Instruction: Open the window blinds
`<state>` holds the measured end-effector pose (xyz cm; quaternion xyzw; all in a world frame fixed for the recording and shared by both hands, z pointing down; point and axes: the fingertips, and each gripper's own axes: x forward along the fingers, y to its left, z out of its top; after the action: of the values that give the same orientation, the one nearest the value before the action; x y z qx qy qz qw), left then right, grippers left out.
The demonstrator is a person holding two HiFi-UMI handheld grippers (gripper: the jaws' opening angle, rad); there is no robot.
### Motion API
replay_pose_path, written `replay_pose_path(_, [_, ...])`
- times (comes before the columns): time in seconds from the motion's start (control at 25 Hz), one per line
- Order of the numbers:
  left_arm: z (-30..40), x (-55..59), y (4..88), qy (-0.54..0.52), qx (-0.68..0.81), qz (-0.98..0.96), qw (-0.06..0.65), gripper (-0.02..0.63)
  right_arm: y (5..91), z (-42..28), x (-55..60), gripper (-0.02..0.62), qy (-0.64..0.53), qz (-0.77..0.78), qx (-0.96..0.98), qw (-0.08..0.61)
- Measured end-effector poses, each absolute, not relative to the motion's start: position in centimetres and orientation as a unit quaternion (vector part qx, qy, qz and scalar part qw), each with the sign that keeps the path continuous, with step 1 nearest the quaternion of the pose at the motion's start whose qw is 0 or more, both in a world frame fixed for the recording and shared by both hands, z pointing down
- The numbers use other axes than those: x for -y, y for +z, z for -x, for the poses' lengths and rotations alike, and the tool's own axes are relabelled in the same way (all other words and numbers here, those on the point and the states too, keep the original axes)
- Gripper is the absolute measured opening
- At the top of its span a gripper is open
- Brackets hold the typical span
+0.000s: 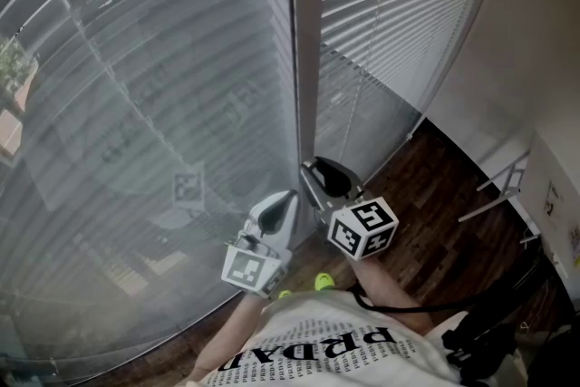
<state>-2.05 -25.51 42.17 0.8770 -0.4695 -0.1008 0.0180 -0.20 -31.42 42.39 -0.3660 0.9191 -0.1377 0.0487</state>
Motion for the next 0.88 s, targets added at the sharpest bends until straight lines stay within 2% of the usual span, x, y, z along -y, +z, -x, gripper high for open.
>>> replay_pose_path(0.36, [2.3, 25.4, 42.1, -0.102, 0.473, -0.875, 0.018, -0.006, 42.3, 0.2, 31.3, 0.126, -0.066, 0.37, -0.927, 0.013])
replay_pose_path(0.88, [2.3, 25.6, 42.1, -0.104, 0.472, -0.875, 0.015, -0.006, 42.1, 1.0, 30.1, 0.141, 0.258, 0.335, -0.889, -0.177])
